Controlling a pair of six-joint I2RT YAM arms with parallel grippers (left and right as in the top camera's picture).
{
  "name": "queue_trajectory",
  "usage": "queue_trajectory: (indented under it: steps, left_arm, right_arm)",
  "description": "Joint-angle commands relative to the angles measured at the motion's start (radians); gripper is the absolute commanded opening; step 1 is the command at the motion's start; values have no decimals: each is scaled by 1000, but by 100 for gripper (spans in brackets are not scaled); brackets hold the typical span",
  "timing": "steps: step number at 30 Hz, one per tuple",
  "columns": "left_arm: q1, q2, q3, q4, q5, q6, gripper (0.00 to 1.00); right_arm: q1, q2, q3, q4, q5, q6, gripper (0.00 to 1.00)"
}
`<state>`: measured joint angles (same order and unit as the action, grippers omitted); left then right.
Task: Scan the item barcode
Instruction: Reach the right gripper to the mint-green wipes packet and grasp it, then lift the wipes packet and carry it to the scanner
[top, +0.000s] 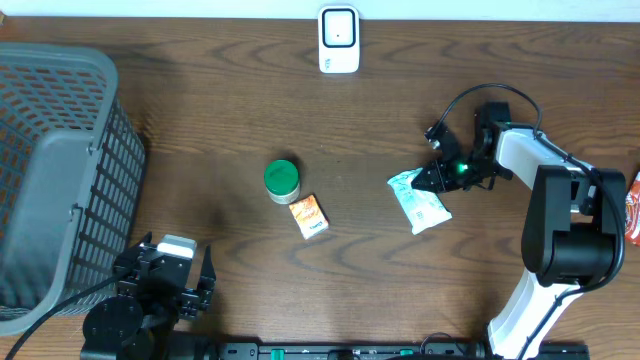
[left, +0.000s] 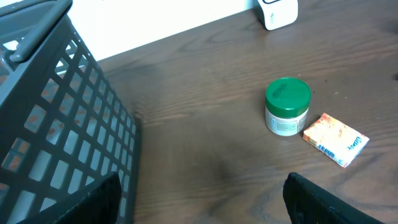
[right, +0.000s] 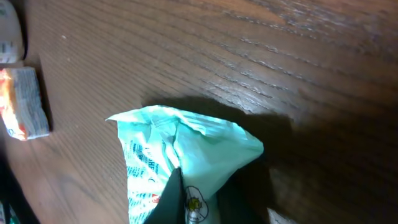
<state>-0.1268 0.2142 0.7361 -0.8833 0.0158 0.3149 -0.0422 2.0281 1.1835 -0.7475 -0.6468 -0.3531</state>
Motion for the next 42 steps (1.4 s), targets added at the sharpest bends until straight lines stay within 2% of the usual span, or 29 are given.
queue_trajectory:
  steps: [1,6,8,12,18,21,26,31,33,35,37,38,42]
  left_arm:
    - [4,0,0,1,-8,5,84]
    - [4,0,0,1,-8,5,84]
    - [4,0,0,1,-8,5,84]
    - [4,0,0,1,-8,5,84]
    - [4,0,0,1,-8,5,84]
    - [4,0,0,1,-8,5,84]
    - [4,0,0,1,-8,5,84]
    - [4,0,0,1,-8,5,84]
    - [4,0,0,1,-8,5,84]
    - [4,0,0,1,-8,5,84]
    - [4,0,0,1,-8,5,84]
    - [4,0,0,1,-8,5,84]
    - [4,0,0,1,-8,5,84]
  right_arm:
    - [31,103,-63,-25,111,-3,1]
    - [31,57,80,-207,-211,-108,1]
    - [31,25,156,-270,-304,-95,2]
    - [28,-50,278,-311,-361,176,2]
    - [49,-233,321,-319,-416,336,2]
    - [58,-373,322,-310,-423,478,2]
    - [57,-501,322,-304,-347,638,2]
    - [57,-510,322,-304,-344,672,2]
    - [67,-512,322,-280,-273,615,1]
    - [123,-518,322,-143,-156,492,2]
    - [164,-522,322,-54,-104,441,1]
    - [214,-523,322,39,29,414,1]
    - [341,-523,322,196,572,373,1]
